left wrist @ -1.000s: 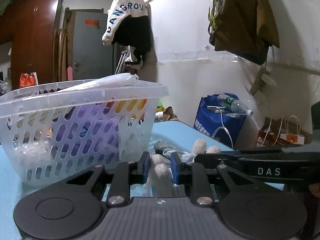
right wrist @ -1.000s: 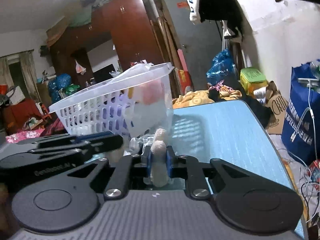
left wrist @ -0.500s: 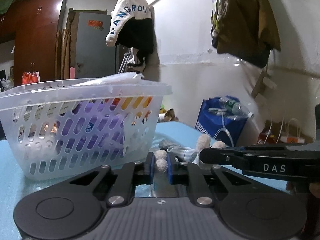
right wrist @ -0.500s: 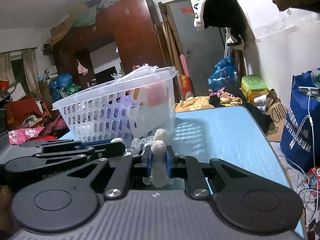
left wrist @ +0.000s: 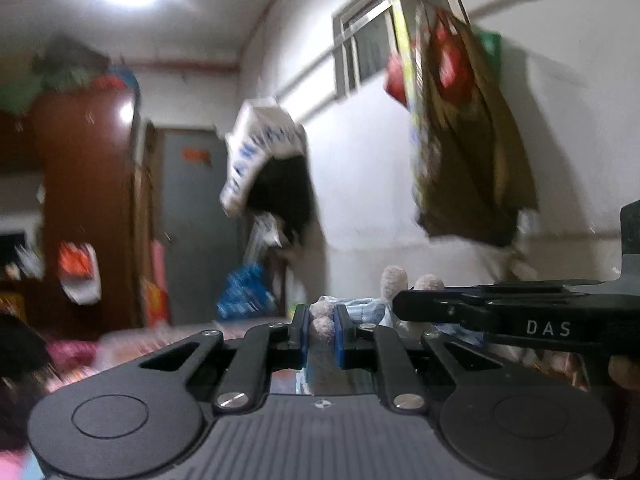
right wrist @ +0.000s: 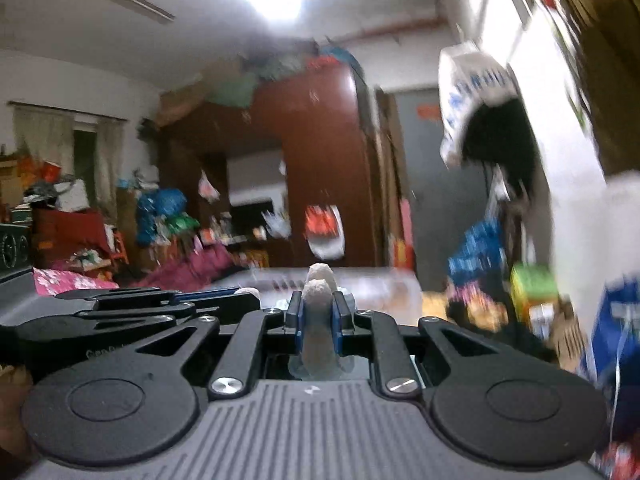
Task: Organize objects
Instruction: 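Lift the plush toy into the white basket and open both tools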
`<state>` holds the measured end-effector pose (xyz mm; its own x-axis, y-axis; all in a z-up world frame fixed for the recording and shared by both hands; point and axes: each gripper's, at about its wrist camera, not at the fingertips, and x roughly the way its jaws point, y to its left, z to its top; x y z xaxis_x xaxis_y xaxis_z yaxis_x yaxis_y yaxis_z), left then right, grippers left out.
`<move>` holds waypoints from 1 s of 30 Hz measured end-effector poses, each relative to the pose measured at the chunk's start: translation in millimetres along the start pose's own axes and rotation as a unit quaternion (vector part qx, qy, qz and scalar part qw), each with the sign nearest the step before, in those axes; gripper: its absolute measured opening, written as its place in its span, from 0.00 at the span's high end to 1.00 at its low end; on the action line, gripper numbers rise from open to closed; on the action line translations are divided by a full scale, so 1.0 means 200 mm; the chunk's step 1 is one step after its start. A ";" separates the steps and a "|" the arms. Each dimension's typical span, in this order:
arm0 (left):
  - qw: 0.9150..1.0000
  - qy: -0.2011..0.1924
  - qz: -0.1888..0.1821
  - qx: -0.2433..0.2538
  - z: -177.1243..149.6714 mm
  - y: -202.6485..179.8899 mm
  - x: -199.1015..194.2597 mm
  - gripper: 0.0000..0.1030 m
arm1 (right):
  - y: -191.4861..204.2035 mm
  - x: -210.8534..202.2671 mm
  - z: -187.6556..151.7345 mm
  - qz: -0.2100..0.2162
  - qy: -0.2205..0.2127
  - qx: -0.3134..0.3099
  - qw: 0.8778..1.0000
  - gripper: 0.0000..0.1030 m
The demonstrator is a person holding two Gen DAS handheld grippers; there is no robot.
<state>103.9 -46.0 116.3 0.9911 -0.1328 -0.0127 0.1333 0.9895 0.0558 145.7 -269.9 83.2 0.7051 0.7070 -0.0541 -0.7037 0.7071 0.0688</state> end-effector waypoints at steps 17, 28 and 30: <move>0.995 0.060 0.081 0.012 0.07 0.50 0.47 0.85 | 0.08 0.81 0.20 0.027 0.030 -0.040 0.998 0.86; 0.990 0.089 0.112 0.003 -0.17 0.57 0.51 0.20 | -0.07 0.83 -0.04 0.016 0.081 0.019 0.996 0.29; 0.989 0.088 0.116 0.002 -0.16 0.56 0.48 0.14 | -0.08 0.77 -0.05 0.002 0.064 0.016 0.998 0.02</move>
<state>214.2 54.2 90.3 0.9789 0.1106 -0.1717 -0.0977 0.9918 0.0822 265.2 -173.1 63.9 0.6833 0.7074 -0.1808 -0.7025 0.7044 0.1015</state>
